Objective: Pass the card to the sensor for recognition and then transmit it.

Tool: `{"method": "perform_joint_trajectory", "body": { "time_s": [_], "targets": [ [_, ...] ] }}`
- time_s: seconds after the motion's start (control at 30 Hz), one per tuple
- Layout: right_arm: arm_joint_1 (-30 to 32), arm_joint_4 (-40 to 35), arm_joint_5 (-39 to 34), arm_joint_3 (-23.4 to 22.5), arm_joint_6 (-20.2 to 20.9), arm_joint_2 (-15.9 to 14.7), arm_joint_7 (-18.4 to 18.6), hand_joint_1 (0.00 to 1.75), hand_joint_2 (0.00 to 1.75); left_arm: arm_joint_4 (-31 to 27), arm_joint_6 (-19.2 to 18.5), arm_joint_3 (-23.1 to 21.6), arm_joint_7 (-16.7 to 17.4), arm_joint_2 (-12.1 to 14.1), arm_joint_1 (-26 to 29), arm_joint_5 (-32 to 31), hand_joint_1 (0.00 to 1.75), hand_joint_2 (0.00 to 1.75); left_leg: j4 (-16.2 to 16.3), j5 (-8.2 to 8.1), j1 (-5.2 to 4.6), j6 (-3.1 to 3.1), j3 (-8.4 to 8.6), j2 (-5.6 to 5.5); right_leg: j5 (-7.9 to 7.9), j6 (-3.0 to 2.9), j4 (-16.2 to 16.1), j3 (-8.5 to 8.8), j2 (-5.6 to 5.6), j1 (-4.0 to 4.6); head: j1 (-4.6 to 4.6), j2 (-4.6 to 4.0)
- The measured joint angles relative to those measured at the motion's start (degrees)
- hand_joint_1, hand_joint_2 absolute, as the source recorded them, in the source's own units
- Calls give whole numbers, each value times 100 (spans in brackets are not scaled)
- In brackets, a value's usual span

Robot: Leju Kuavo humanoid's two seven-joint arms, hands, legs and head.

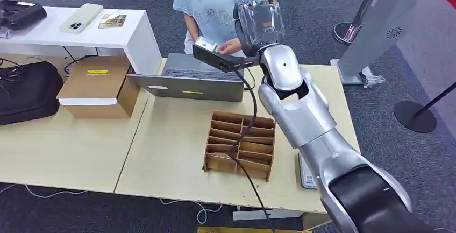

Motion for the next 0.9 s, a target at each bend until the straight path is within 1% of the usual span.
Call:
{"method": "perform_joint_trajectory", "body": {
  "time_s": [0.4,0.57,0.9],
  "targets": [
    [-348,354,0,-18,151,15,2,175,175,0,-11,-146,-26,24,0,0,0,0,0,0,0,0,0,0,0,0,0,0,0,0,-2,0],
    [-491,514,-24,-26,363,28,24,175,175,0,-11,-208,-55,39,0,0,0,0,0,1,0,-2,0,0,1,0,0,0,0,0,0,0],
    [-816,919,-48,-35,669,179,72,175,175,0,-31,-282,-55,55,-1,0,0,0,0,2,0,-2,0,0,1,1,1,0,1,0,0,0]
  ]
}}
